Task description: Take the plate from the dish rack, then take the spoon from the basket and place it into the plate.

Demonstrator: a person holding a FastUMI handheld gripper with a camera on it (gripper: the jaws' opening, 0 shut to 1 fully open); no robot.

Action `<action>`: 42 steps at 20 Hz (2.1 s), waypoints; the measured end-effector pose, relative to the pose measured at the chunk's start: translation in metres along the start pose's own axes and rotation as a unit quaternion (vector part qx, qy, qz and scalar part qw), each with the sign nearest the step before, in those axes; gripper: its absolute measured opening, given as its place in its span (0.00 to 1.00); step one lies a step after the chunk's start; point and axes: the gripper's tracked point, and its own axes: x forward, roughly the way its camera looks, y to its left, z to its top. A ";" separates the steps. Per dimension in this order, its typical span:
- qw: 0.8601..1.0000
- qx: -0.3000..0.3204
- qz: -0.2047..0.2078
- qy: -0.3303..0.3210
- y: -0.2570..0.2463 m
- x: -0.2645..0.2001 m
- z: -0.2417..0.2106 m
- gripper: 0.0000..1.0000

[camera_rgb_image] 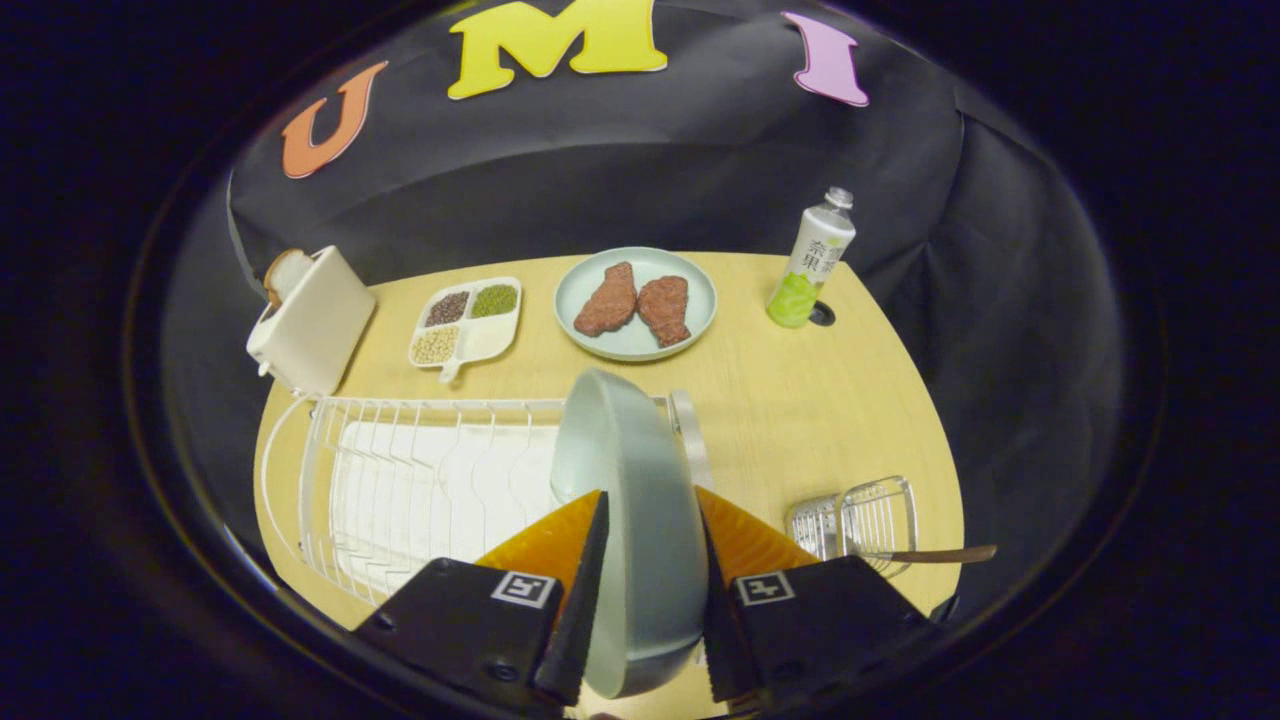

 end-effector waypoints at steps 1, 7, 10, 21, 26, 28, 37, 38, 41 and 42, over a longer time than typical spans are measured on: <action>1.000 0.000 -0.006 0.000 0.002 -0.001 0.000 0.40; 0.999 -0.014 -0.045 -0.005 0.003 -0.017 0.001 0.37; 0.998 -0.013 -0.063 -0.013 -0.003 -0.025 0.005 0.36; 0.996 -0.004 0.059 -0.069 0.010 -0.086 -0.009 0.36; 0.985 0.006 0.152 -0.081 0.012 -0.112 -0.072 0.36; 0.979 0.016 0.190 -0.075 0.016 -0.115 -0.110 0.35; 0.954 0.103 0.281 -0.006 0.019 -0.062 -0.244 0.35; 0.950 0.113 0.291 0.005 0.021 -0.055 -0.252 0.35; 0.943 0.134 0.302 0.039 0.022 -0.032 -0.273 0.35; 0.941 0.135 0.305 0.049 0.024 -0.027 -0.277 0.35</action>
